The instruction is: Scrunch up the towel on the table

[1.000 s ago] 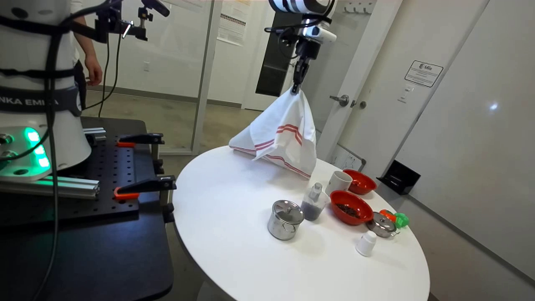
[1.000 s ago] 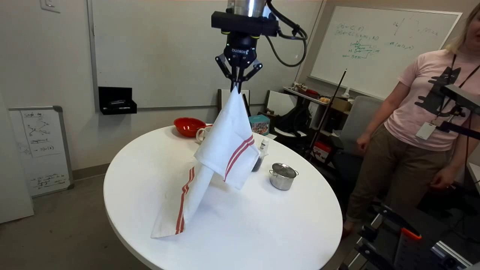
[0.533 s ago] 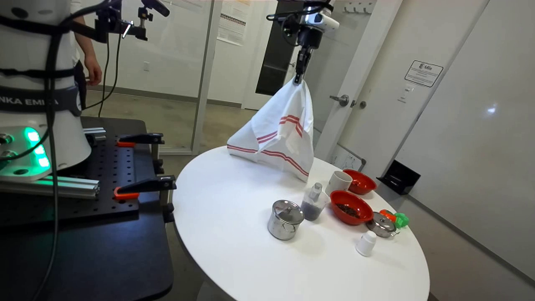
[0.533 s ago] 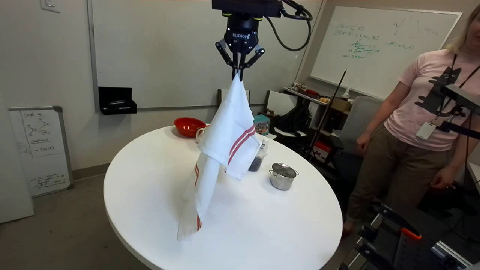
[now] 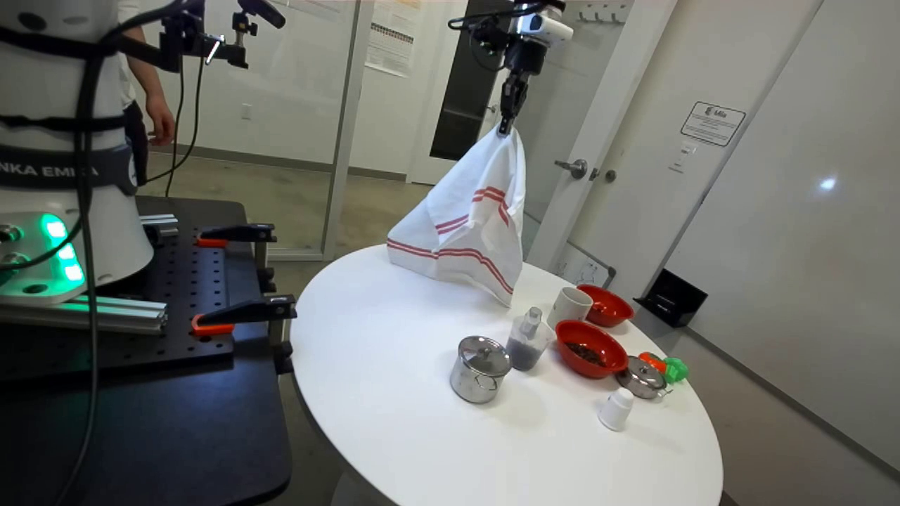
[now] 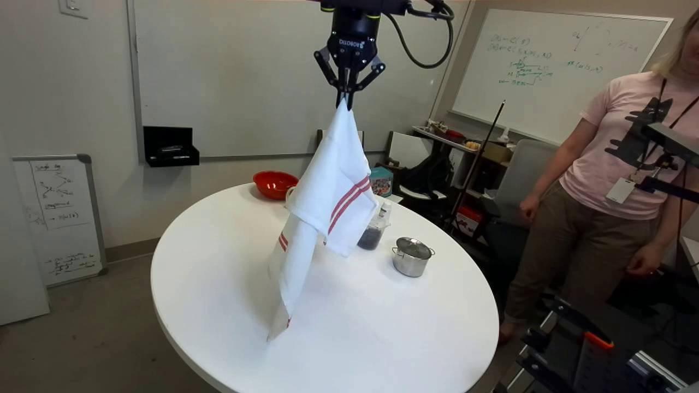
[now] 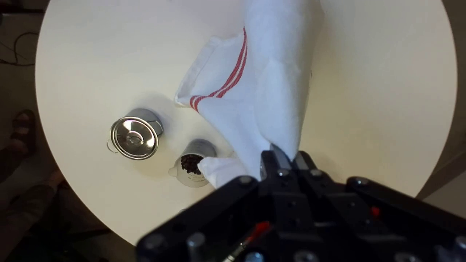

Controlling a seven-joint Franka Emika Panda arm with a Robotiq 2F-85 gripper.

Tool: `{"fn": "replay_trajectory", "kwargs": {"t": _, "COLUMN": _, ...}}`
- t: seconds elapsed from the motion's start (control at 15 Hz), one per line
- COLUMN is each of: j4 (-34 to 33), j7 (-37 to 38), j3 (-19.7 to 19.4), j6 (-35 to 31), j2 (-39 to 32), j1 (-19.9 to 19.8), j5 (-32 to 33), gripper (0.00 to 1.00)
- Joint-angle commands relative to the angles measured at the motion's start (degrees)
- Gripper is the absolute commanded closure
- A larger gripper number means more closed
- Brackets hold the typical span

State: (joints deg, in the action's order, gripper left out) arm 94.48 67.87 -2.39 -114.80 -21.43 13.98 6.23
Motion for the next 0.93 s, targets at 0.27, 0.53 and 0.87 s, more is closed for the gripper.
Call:
{"fn": "replay_trajectory", "kwargs": {"t": 0.27, "j4": 0.0, "j7": 2.9, "j3": 1.5, "j6": 0.1, "j2": 1.0, "j1": -1.3, "j5": 0.1, "gripper": 0.99}}
{"fn": "replay_trajectory", "kwargs": {"t": 0.53, "j4": -0.8, "j7": 7.4, "j3": 1.0, "j6": -0.2, "j2": -1.1, "j1": -1.0, "j5": -0.2, "gripper": 0.99}}
{"fn": "replay_trajectory", "kwargs": {"t": 0.87, "j4": -0.5, "j7": 23.4, "j3": -0.6, "j6": -5.0, "j2": -4.9, "j1": -0.7, "j5": -0.1, "gripper": 0.99}}
